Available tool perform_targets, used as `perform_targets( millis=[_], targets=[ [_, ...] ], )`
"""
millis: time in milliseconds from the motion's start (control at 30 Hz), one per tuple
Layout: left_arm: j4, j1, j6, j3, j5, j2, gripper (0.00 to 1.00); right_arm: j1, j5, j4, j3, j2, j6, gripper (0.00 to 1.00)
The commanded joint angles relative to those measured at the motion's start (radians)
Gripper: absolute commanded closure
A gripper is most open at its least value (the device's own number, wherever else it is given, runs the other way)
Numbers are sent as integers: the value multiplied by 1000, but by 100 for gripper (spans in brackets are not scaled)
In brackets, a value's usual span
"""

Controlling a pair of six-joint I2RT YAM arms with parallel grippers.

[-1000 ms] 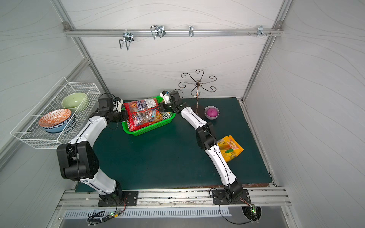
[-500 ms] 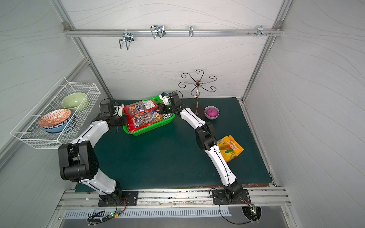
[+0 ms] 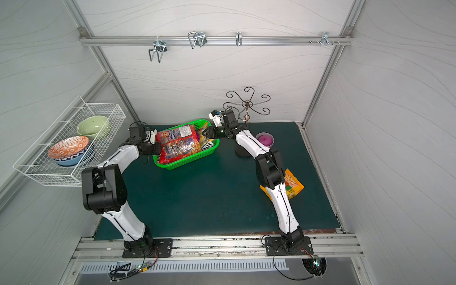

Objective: Put the candies in the basket
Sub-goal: Place the candy in the basket.

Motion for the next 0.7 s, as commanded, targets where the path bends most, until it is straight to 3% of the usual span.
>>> perform_targets(
  millis=[0, 267, 367, 667],
  targets=[
    [21, 3, 29, 42, -48, 26, 100, 4, 3, -24, -49, -85, -66, 59],
    [33, 4, 28, -53, -42, -103, 100, -3, -20, -84, -97, -113, -109, 56],
    [13, 5, 25, -69, -23, -170, 95, 16, -44, -130, -81, -109, -145, 55],
    [-184, 4, -9, 49, 105, -261, 87, 77, 80, -256, -81, -160, -222, 55]
  ],
)
